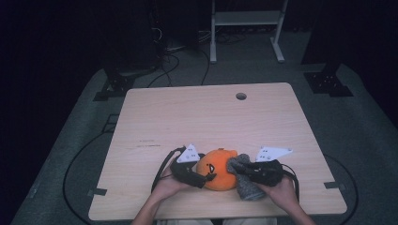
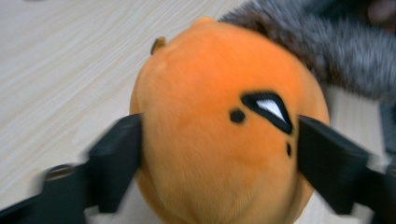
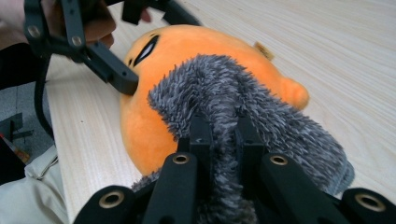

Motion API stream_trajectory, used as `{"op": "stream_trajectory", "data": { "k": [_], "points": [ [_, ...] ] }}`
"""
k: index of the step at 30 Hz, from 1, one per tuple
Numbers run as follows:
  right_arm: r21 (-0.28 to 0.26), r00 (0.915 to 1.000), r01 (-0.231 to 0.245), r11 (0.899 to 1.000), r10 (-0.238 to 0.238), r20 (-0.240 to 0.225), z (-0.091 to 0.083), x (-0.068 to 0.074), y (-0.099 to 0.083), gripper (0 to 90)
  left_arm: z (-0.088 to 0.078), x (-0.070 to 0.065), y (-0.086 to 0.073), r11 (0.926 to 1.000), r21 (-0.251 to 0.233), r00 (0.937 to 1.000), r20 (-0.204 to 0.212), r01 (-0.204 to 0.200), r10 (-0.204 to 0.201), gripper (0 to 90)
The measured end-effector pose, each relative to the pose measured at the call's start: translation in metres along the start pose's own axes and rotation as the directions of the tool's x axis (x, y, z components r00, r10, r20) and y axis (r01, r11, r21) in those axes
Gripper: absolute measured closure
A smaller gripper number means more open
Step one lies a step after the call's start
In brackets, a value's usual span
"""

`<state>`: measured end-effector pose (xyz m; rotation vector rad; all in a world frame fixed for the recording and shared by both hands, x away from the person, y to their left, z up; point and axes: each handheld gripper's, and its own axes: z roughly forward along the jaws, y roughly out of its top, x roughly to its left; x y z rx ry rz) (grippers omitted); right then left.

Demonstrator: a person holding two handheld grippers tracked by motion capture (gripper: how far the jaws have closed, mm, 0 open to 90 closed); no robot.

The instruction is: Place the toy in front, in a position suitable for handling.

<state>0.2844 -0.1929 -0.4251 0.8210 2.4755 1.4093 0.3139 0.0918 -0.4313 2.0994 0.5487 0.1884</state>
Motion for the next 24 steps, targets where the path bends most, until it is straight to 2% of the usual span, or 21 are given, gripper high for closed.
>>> {"op": "stream_trajectory", "data": {
  "k": [1, 2, 3, 4, 6, 7, 8, 9, 11, 13, 14, 16, 17, 18, 20, 21, 22, 23, 24],
  "points": [
    [0.0, 1.0, 0.0, 1.0, 0.0, 0.0, 0.0, 0.0, 0.0, 80.5, 0.0, 0.0, 0.0, 1.0, 0.0, 1.0, 0.0, 0.0, 0.0, 6.8],
    [0.0, 0.9999, 0.009, 1.0, -0.009, -0.005, 0.001, 0.003, 0.0, 80.5, 0.002, 0.001, 0.002, 0.9995, 0.0, 0.9995, 0.006, 0.03, -0.03, 6.2],
    [0.0, 0.9999, 0.009, 1.0, -0.009, -0.005, 0.001, 0.003, 0.0, 80.5, 0.002, 0.001, 0.002, 0.9995, 0.0, 0.9995, 0.006, 0.03, -0.03, 6.4],
    [0.005, 0.9998, 0.018, 1.0, -0.018, 0.001, 0.0, 0.003, -0.001, 80.4, 0.004, 0.001, 0.001, 0.9995, 0.009, 0.9994, 0.018, 0.03, -0.03, 12.2],
    [0.006, 1.0, -0.003, 1.0, 0.003, -0.001, -0.001, -0.002, -0.004, 80.5, 0.002, -0.002, 0.0, 0.9999, 0.006, 0.9999, -0.002, -0.016, 0.016, 22.4],
    [0.006, 1.0, -0.003, 1.0, 0.003, -0.001, -0.001, -0.002, -0.004, 80.5, 0.002, -0.002, 0.0, 0.9999, 0.006, 0.9999, -0.002, -0.016, 0.016, 25.9],
    [0.017, 0.9982, -0.06, 0.998, 0.06, -0.001, -0.002, -0.013, -0.009, 80.5, 0.001, -0.005, 0.0, 0.999, 0.006, 0.9989, -0.019, -0.043, 0.043, 28.4],
    [0.024, 0.9969, -0.078, 0.997, 0.078, 0.008, -0.002, -0.017, -0.011, 80.5, 0.001, -0.005, 0.0, 0.999, 0.006, 0.9989, -0.019, -0.043, 0.043, 29.6],
    [0.045, 0.9929, -0.115, 0.992, 0.114, 0.034, -0.003, -0.025, -0.016, 80.5, 0.001, -0.008, 0.001, 0.9969, -0.02, 0.9963, -0.041, -0.076, 0.075, 32.6],
    [0.051, 0.9915, -0.125, 0.991, 0.122, 0.045, -0.004, -0.026, -0.017, 80.5, 0.001, -0.009, 0.001, 0.9952, -0.037, 0.9946, -0.053, -0.091, 0.089, 35.8],
    [0.028, 0.9908, -0.125, 0.992, 0.124, 0.056, -0.008, -0.026, -0.014, 80.5, 0.0, -0.013, 0.003, 0.9867, -0.085, 0.9866, -0.099, -0.138, 0.13, 37.3],
    [-0.014, 0.9918, -0.116, 0.993, 0.117, 0.052, -0.012, -0.025, -0.008, 80.5, 0.004, -0.017, 0.005, 0.9699, -0.091, 0.9633, -0.17, -0.226, 0.208, 37.0],
    [-0.042, 0.9923, -0.115, 0.992, 0.117, 0.043, -0.012, -0.023, -0.004, 80.5, 0.004, -0.017, 0.005, 0.9699, -0.091, 0.9633, -0.17, -0.226, 0.208, 34.9],
    [-0.046, 0.9933, -0.107, 0.993, 0.108, 0.041, -0.011, -0.022, -0.002, 80.4, 0.008, -0.015, 0.004, 0.976, -0.091, 0.9735, -0.135, -0.198, 0.185, 32.4],
    [-0.025, 0.9953, -0.086, 0.996, 0.087, 0.042, -0.005, -0.019, -0.001, 80.4, 0.006, -0.01, 0.004, 0.9872, -0.089, 0.9876, -0.095, -0.133, 0.125, 22.6],
    [-0.009, 0.9967, -0.07, 0.998, 0.07, 0.041, -0.001, -0.016, -0.001, 80.5, 0.004, -0.007, 0.005, 0.9908, -0.095, 0.9926, -0.083, -0.096, 0.088, 17.3],
    [0.0, 0.9977, -0.057, 0.998, 0.057, 0.037, 0.002, -0.013, -0.002, 80.5, 0.002, -0.004, 0.006, 0.9925, -0.11, 0.9962, -0.074, -0.054, 0.046, 13.6],
    [0.0, 0.9977, -0.057, 0.998, 0.057, 0.037, 0.002, -0.013, -0.002, 80.5, 0.002, -0.004, 0.006, 0.9925, -0.11, 0.9962, -0.074, -0.054, 0.046, 11.7],
    [0.001, 0.999, -0.04, 0.999, 0.04, 0.022, 0.006, -0.007, -0.002, 80.5, 0.0, 0.001, 0.005, 0.9928, -0.12, 0.9975, -0.071, -0.009, 0.0, 12.1]
  ]
}}
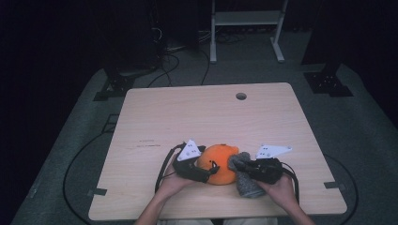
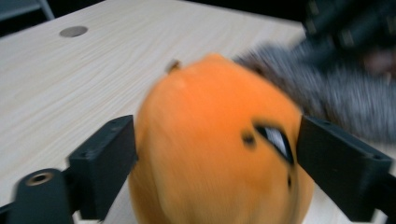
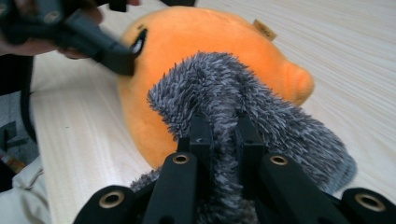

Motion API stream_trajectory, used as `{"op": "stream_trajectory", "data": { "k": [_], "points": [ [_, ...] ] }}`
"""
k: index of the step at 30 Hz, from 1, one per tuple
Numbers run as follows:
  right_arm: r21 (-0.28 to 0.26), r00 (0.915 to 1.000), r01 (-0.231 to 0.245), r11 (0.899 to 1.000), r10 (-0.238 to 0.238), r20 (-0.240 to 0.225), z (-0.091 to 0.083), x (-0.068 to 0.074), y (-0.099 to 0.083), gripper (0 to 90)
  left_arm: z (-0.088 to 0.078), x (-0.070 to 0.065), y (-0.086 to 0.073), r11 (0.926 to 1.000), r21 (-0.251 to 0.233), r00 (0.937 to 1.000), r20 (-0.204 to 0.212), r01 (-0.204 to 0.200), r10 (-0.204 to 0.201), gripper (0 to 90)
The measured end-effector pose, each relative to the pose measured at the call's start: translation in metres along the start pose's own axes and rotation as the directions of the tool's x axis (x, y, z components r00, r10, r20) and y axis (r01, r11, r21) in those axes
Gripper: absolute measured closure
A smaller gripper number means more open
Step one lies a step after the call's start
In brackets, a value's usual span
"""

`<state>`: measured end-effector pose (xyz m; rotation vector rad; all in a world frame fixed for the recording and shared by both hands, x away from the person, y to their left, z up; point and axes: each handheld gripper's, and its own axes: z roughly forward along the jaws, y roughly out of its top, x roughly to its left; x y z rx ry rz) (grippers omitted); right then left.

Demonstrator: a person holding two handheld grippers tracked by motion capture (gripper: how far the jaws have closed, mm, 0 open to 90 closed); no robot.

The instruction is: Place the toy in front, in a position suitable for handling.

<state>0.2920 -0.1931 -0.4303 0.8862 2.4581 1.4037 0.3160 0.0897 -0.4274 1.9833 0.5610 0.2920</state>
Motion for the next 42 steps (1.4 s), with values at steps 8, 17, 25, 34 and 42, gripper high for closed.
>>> {"op": "stream_trajectory", "data": {
  "k": [8, 17, 25, 34, 42],
  "points": [
    [0.048, 0.9987, -0.041, 0.998, 0.039, 0.034, -0.002, -0.011, -0.01, 80.5, -0.002, -0.004, -0.011, 0.9986, 0.031, 0.9991, -0.009, -0.042, 0.043, 28.5],
    [-0.041, 0.999, -0.044, 0.998, 0.045, 0.009, -0.007, -0.008, 0.003, 80.3, -0.005, -0.006, -0.015, 0.9925, 0.058, 0.9942, 0.006, -0.108, 0.108, 33.9],
    [0.048, 0.9933, -0.105, 0.993, 0.102, 0.054, -0.003, -0.022, -0.011, 80.3, -0.007, -0.007, -0.017, 0.9933, 0.048, 0.9944, 0.016, -0.105, 0.105, 33.4],
    [-0.082, 0.9986, -0.048, 0.996, 0.049, 0.021, -0.011, -0.013, 0.013, 80.3, -0.007, -0.014, -0.015, 0.9846, 0.047, 0.9856, 0.018, -0.169, 0.168, 33.2],
    [0.005, 0.9906, -0.097, 0.995, 0.096, 0.097, -0.007, -0.03, -0.002, 80.3, -0.008, -0.017, -0.014, 0.9814, 0.044, 0.9822, 0.023, -0.187, 0.186, 32.9]
  ]
}}
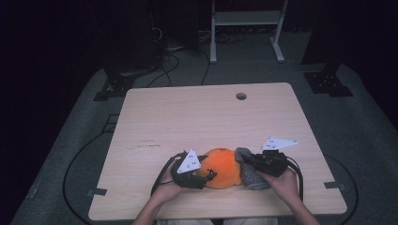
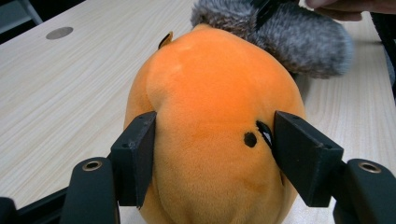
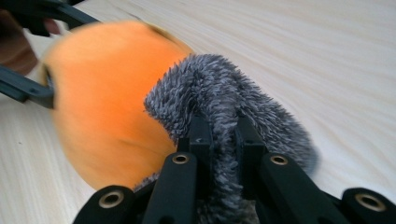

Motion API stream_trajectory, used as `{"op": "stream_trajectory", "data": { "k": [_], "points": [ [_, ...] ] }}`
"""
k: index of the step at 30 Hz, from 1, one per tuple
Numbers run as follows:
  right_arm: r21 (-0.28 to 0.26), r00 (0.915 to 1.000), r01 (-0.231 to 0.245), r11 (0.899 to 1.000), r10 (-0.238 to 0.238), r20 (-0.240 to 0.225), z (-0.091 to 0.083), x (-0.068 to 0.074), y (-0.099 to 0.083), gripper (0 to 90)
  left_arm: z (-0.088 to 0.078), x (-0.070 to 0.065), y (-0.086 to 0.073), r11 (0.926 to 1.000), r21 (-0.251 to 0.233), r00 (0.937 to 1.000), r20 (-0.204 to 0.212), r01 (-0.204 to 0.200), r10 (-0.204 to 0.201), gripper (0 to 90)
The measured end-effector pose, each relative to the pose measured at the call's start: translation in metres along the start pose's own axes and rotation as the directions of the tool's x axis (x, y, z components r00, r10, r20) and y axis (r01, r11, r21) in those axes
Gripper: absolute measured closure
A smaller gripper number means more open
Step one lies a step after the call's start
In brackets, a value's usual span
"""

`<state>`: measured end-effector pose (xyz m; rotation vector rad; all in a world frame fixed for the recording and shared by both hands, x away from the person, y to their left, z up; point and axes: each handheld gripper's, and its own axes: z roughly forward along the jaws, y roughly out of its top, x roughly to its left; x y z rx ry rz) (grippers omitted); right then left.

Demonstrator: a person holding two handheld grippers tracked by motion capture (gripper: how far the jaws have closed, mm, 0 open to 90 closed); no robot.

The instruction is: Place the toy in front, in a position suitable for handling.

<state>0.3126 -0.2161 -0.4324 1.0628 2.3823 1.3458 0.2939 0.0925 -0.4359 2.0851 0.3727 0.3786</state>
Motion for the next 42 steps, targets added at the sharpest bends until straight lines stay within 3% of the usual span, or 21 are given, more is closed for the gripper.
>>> {"op": "stream_trajectory", "data": {
  "k": [3, 4, 7, 11, 13, 15, 16, 17, 18, 20, 24, 28, 29, 30, 31, 32, 33, 36, 37, 42],
  "points": [
    [-0.031, 0.9999, -0.012, 0.999, 0.012, -0.012, -0.006, -0.003, -0.001, 80.3, 0.0, -0.002, 0.001, 0.9998, 0.002, 0.9998, -0.001, -0.017, 0.017, 32.7],
    [-0.072, 0.9994, -0.006, 0.997, 0.003, -0.034, -0.011, 0.003, 0.005, 80.3, 0.0, -0.004, 0.002, 0.9995, 0.0, 0.9995, -0.001, -0.031, 0.031, 32.7],
    [-0.106, 0.9973, 0.035, 0.994, -0.041, -0.06, -0.012, 0.014, 0.015, 80.3, 0.001, -0.009, 0.004, 0.9979, -0.001, 0.9979, 0.0, -0.064, 0.064, 32.6],
    [-0.085, 0.9949, 0.085, 0.993, -0.089, -0.047, -0.006, 0.023, 0.016, 80.3, 0.0, -0.01, 0.005, 0.9978, 0.0, 0.9977, 0.009, -0.067, 0.067, 28.1],
    [-0.078, 0.9951, 0.067, 0.995, -0.072, -0.067, -0.004, 0.021, 0.011, 80.3, -0.004, -0.001, 0.008, 0.9997, -0.02, 0.9995, 0.028, 0.014, -0.013, 18.9],
    [-0.071, 0.9948, 0.075, 0.995, -0.08, -0.064, -0.004, 0.022, 0.008, 80.3, -0.005, 0.007, 0.009, 0.9947, -0.022, 0.9949, 0.014, 0.101, -0.1, 11.3],
    [-0.071, 0.9948, 0.075, 0.995, -0.08, -0.064, -0.004, 0.022, 0.008, 80.3, -0.005, 0.007, 0.009, 0.9947, -0.022, 0.9949, 0.014, 0.101, -0.1, 10.6],
    [-0.07, 0.9945, 0.083, 0.994, -0.087, -0.058, -0.004, 0.022, 0.007, 80.3, -0.003, 0.01, 0.007, 0.9917, -0.013, 0.9915, 0.024, 0.128, -0.128, 10.6],
    [-0.066, 0.9953, 0.072, 0.995, -0.076, -0.06, -0.004, 0.019, 0.007, 80.3, -0.001, 0.009, 0.003, 0.9911, -0.011, 0.99, 0.049, 0.133, -0.132, 20.9],
    [-0.055, 0.9964, 0.067, 0.996, -0.07, -0.048, -0.003, 0.015, 0.006, 80.3, 0.0, 0.002, 0.003, 0.9991, 0.003, 0.9988, 0.023, 0.043, -0.043, 26.1],
    [-0.041, 0.9998, 0.01, 0.999, -0.011, -0.014, -0.009, 0.001, 0.005, 80.3, 0.0, -0.008, 0.009, 0.9994, 0.003, 0.9994, 0.003, -0.036, 0.035, 30.5],
    [-0.123, 0.9954, 0.071, 0.99, -0.078, -0.056, -0.022, 0.018, 0.017, 80.3, 0.001, -0.02, 0.013, 0.9919, 0.009, 0.9919, -0.005, -0.127, 0.127, 31.9],
    [-0.132, 0.9925, 0.094, 0.987, -0.103, -0.066, -0.023, 0.025, 0.021, 80.3, 0.001, -0.02, 0.013, 0.9919, 0.009, 0.9919, -0.005, -0.127, 0.127, 32.3],
    [-0.132, 0.9894, 0.121, 0.984, -0.13, -0.064, -0.023, 0.031, 0.025, 80.3, 0.002, -0.026, 0.015, 0.9833, 0.019, 0.9834, -0.01, -0.181, 0.181, 32.6],
    [-0.124, 0.9862, 0.143, 0.982, -0.152, -0.066, -0.021, 0.036, 0.027, 80.3, 0.002, -0.026, 0.015, 0.9833, 0.019, 0.9834, -0.01, -0.181, 0.181, 32.8],
    [-0.113, 0.983, 0.165, 0.98, -0.173, -0.061, -0.017, 0.04, 0.028, 80.3, 0.002, -0.03, 0.016, 0.9762, 0.027, 0.9763, -0.016, -0.215, 0.216, 33.0],
    [-0.093, 0.9818, 0.178, 0.98, -0.183, -0.05, -0.013, 0.041, 0.027, 80.3, 0.002, -0.03, 0.016, 0.9758, 0.031, 0.976, -0.018, -0.217, 0.217, 33.0],
    [-0.081, 0.9864, 0.151, 0.985, -0.155, -0.054, -0.009, 0.036, 0.024, 80.3, 0.003, -0.03, 0.015, 0.9783, 0.024, 0.9784, -0.017, -0.206, 0.206, 33.2],
    [-0.072, 0.9932, 0.103, 0.992, -0.107, -0.046, -0.009, 0.024, 0.02, 80.4, 0.003, -0.028, 0.014, 0.9803, 0.023, 0.9804, -0.015, -0.196, 0.196, 33.2],
    [-0.043, 0.9994, 0.027, 0.999, -0.028, -0.022, -0.013, 0.003, 0.01, 80.3, 0.003, -0.027, 0.014, 0.9824, 0.019, 0.9824, -0.013, -0.186, 0.186, 32.8]
  ]
}}
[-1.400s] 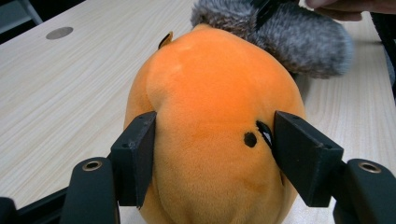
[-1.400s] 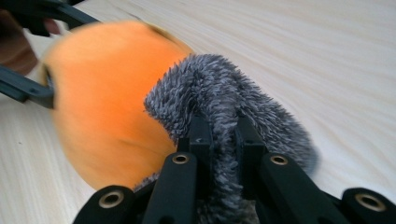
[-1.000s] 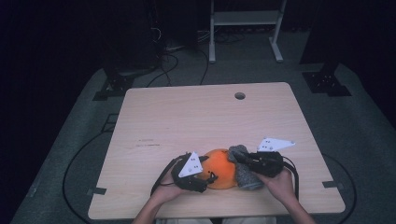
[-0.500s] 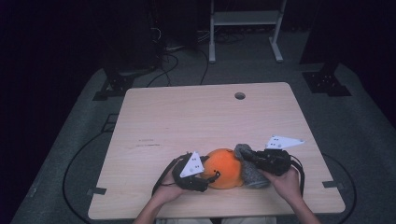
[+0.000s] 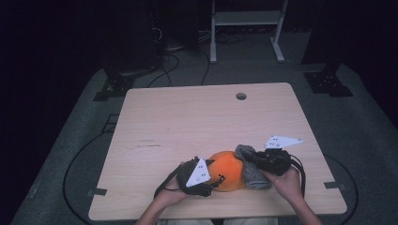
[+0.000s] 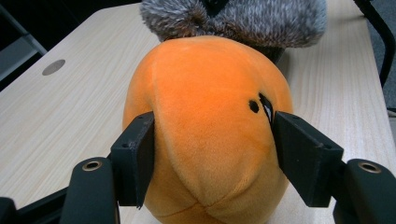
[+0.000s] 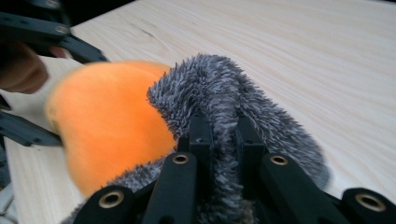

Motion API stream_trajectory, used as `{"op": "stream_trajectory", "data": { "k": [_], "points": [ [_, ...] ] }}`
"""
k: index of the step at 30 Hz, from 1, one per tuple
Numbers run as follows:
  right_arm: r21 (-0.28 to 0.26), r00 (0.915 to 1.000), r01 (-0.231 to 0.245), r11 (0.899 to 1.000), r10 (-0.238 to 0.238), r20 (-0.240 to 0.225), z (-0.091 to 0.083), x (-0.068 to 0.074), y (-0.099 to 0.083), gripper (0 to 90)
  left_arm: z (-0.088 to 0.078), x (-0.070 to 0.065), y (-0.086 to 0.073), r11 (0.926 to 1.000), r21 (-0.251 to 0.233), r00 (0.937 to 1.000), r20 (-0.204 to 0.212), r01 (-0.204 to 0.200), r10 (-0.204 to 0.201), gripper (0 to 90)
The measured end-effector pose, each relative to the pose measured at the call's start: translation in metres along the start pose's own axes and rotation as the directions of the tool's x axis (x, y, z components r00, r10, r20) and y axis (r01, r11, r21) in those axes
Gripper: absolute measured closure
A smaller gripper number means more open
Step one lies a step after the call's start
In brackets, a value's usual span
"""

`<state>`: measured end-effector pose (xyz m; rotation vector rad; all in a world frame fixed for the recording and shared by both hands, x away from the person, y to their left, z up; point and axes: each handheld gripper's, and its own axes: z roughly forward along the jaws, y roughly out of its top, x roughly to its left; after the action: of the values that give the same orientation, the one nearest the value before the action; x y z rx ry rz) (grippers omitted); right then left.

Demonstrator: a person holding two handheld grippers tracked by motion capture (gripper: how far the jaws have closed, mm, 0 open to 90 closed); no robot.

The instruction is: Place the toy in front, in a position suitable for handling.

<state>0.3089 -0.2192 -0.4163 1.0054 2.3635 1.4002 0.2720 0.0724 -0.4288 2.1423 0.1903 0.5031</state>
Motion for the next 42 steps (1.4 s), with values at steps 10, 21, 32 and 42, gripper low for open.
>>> {"op": "stream_trajectory", "data": {
  "k": [10, 21, 32, 42],
  "points": [
    [-0.037, 0.9957, 0.09, 0.995, -0.091, -0.02, 0.002, 0.025, 0.011, 80.3, 0.0, 0.0, 0.0, 0.9999, 0.009, 0.9999, -0.002, -0.013, 0.013, 32.4],
    [-0.011, 0.998, -0.061, 0.998, 0.061, -0.015, 0.001, -0.003, -0.011, 80.4, -0.001, 0.027, -0.019, 0.9765, 0.013, 0.9765, 0.012, 0.215, -0.215, 32.2],
    [0.061, 0.9986, -0.05, 0.997, 0.049, 0.019, 0.015, 0.004, -0.024, 80.4, 0.001, 0.039, -0.028, 0.9404, -0.006, 0.9403, 0.021, 0.34, -0.34, 32.2],
    [-0.038, 0.9915, 0.107, 0.994, -0.109, -0.07, 0.005, 0.045, -0.006, 80.2, 0.003, 0.043, -0.027, 0.93, -0.029, 0.9302, -0.01, 0.367, -0.367, 28.1]
  ]
}}
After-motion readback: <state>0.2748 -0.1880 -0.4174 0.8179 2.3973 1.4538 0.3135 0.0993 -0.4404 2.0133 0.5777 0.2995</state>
